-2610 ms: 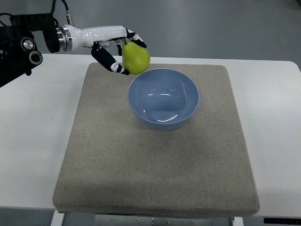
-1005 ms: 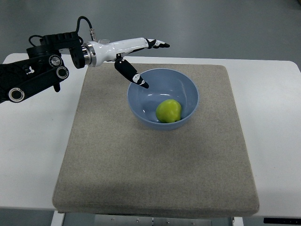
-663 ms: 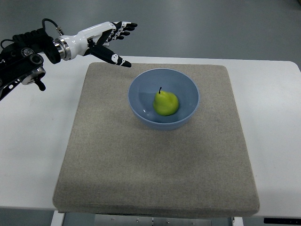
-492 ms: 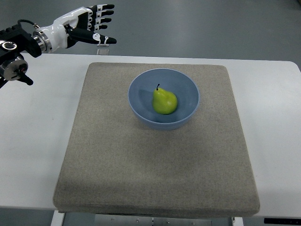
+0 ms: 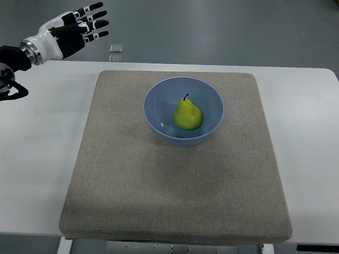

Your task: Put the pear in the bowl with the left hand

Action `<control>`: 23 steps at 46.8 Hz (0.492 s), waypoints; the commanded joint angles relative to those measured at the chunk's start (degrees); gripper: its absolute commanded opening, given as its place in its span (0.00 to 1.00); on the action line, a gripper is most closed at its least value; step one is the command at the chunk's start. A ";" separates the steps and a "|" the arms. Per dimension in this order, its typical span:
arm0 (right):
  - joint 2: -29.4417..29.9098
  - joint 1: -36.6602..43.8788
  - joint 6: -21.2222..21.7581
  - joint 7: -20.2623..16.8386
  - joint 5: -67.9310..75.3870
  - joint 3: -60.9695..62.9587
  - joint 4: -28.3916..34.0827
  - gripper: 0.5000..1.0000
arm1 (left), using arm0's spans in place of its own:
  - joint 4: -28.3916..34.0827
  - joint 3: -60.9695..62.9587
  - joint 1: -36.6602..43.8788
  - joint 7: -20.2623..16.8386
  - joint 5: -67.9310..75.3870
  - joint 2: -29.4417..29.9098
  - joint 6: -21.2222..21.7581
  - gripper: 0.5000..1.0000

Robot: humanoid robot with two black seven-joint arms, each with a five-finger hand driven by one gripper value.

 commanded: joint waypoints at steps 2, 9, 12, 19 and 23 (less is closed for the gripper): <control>0.00 0.00 0.00 0.00 0.00 0.00 0.02 0.85 | 0.09 0.01 1.24 0.03 -1.31 -0.22 -1.12 0.99; 0.00 -0.09 0.00 0.00 0.00 0.00 0.02 0.85 | -0.18 0.01 2.03 0.12 -2.28 -0.31 -2.09 0.99; 0.00 -0.09 0.35 0.00 0.00 0.00 0.02 0.85 | -0.18 0.01 2.12 0.12 -2.45 -0.31 -2.35 0.99; 0.00 -0.09 0.53 0.00 0.00 0.00 0.28 0.85 | 0.00 0.01 2.74 0.12 -2.72 -0.31 -2.09 0.99; 0.00 0.00 0.09 0.00 -0.09 0.00 0.28 0.85 | 0.09 0.01 3.09 0.30 -3.16 -0.22 -1.82 0.99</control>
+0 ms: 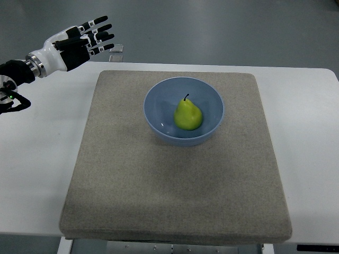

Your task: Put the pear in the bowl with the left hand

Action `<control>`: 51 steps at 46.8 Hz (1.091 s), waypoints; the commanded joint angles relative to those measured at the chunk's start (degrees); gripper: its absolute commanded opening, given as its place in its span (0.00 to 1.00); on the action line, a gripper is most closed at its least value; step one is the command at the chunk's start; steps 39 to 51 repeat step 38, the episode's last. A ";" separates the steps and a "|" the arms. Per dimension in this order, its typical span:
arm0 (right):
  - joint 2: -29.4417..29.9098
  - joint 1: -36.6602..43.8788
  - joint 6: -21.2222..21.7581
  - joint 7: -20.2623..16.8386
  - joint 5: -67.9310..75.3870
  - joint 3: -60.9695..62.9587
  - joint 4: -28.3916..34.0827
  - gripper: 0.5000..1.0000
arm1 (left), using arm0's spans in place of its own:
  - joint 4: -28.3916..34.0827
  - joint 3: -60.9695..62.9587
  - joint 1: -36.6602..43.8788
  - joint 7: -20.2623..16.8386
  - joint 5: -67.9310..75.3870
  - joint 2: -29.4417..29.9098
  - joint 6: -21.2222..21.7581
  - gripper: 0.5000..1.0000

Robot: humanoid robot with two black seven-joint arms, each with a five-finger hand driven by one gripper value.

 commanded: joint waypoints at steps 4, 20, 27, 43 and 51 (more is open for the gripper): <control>0.00 0.07 -0.37 0.00 -0.09 0.00 -0.04 0.85 | -0.02 0.01 1.14 0.11 -0.29 0.09 0.18 0.99; 0.00 -0.20 -0.63 -0.09 -0.09 -0.09 -0.30 0.85 | -0.37 0.01 1.75 0.20 -0.82 0.53 0.01 0.99; 0.00 -0.20 -0.81 -0.09 -0.18 -0.09 -0.30 0.85 | -0.46 0.01 1.75 0.20 -0.82 0.62 -0.17 0.99; 0.00 -0.28 -0.81 0.35 -0.18 -0.09 -0.21 0.85 | -0.46 0.10 1.67 0.20 -0.82 0.62 -0.17 0.99; 0.00 -0.28 -0.81 0.35 -0.18 -0.09 -0.21 0.85 | -0.46 0.10 1.67 0.20 -0.82 0.62 -0.17 0.99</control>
